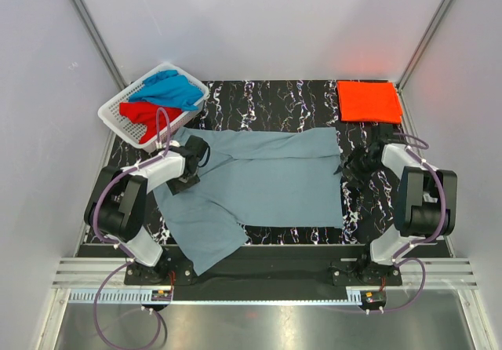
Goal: Fold and stack the t-shirts
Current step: Fold the tshirt
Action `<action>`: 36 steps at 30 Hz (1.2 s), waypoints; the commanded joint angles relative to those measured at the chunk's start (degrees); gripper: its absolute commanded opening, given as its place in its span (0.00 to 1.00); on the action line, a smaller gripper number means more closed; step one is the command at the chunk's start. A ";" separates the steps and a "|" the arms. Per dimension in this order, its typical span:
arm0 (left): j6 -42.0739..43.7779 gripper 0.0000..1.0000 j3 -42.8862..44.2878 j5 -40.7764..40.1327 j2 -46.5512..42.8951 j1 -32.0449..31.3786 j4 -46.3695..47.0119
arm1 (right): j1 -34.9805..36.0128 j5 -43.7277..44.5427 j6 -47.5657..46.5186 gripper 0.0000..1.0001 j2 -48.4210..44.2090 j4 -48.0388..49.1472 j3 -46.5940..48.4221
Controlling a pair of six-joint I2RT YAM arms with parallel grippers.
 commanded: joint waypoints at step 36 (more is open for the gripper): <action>1.48 0.54 0.68 2.31 -3.23 -0.84 2.26 | 1.47 12.04 46.04 0.57 -27.16 -16.60 -23.12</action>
